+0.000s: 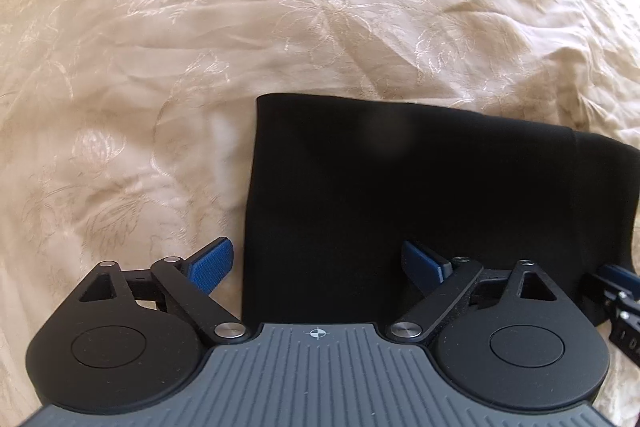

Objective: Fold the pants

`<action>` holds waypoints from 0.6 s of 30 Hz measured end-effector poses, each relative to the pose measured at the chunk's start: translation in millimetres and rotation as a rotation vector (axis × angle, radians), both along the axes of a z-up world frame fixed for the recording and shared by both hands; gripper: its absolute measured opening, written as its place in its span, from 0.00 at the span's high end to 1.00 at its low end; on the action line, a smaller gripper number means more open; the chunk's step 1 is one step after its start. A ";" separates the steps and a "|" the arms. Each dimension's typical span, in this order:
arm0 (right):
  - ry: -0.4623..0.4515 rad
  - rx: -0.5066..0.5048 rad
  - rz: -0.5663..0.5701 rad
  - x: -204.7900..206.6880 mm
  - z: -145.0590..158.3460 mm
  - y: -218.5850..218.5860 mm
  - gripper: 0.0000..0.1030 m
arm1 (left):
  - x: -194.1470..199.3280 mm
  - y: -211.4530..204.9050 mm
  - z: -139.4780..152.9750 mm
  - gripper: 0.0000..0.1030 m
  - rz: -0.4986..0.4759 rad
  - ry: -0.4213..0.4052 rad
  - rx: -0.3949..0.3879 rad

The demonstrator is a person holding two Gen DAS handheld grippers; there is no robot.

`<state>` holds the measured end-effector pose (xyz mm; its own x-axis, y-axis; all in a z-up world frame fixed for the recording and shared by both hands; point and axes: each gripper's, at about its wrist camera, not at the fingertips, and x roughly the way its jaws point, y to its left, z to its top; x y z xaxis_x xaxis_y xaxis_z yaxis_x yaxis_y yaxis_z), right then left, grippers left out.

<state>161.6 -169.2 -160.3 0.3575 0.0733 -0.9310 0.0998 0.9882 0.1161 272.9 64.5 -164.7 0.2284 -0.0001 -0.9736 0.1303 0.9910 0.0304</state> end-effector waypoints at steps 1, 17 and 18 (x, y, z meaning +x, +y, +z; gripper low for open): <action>-0.004 -0.001 0.000 -1.0 -0.7 0.1 0.72 | -9.7 4.1 0.7 0.10 -0.009 -0.004 0.006; -0.182 0.115 -0.178 -23.8 34.7 -65.0 0.61 | -58.7 20.1 7.3 0.11 -0.092 -0.092 -0.055; -0.192 0.104 -0.186 -22.7 34.4 -71.9 0.60 | -55.0 15.1 6.3 0.11 -0.109 -0.084 -0.053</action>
